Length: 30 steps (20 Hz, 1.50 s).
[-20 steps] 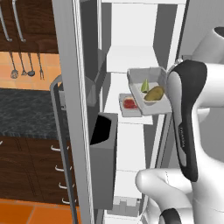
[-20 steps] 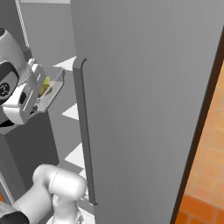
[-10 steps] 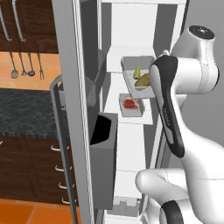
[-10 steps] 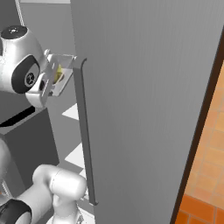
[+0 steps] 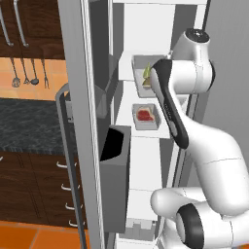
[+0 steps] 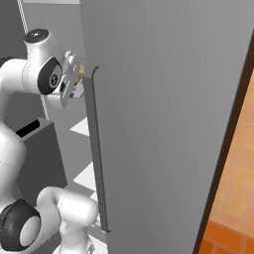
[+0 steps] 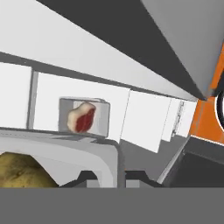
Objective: Take the meat container that has the steak and place it on the second highest rack of the freezer. Then take the vegetable container that has the potato and lemon wedge and place it on the highest rack of the freezer.
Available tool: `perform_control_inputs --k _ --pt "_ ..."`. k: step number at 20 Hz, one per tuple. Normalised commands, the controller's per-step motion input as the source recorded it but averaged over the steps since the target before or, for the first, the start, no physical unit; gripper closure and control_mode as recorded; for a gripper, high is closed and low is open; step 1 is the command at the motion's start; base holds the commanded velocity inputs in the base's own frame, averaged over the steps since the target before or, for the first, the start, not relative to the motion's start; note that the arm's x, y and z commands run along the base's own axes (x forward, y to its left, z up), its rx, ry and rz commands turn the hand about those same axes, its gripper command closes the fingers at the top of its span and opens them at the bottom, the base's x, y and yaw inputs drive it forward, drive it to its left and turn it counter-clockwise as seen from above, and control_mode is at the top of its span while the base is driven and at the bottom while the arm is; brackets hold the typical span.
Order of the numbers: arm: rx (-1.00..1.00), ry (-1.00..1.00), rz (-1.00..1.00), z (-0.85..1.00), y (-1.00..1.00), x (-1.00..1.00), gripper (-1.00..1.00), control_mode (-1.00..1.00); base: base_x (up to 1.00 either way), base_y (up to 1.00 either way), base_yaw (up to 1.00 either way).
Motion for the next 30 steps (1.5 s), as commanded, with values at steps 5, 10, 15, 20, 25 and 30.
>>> perform_control_inputs --k 5,10,15,20,25,30 --pt "0.0 0.0 -0.16 0.0 0.0 0.9 1.0 -1.0 0.0 0.0 0.0" --pt "0.0 0.0 -0.08 0.0 0.0 0.96 1.0 -1.0 0.0 0.0 0.0" --pt "0.0 0.0 -0.02 0.0 0.0 1.0 1.0 -1.0 0.0 0.0 0.0" --pt "0.0 0.0 0.0 -0.04 0.0 0.81 1.0 -1.0 0.0 0.0 0.0" --pt "-0.05 -0.04 0.0 -0.31 0.0 0.29 -1.0 -1.0 0.0 0.0 0.0" --pt "-0.04 -0.28 0.0 -0.02 -0.01 -0.39 -1.0 -1.0 0.0 0.0 0.0"
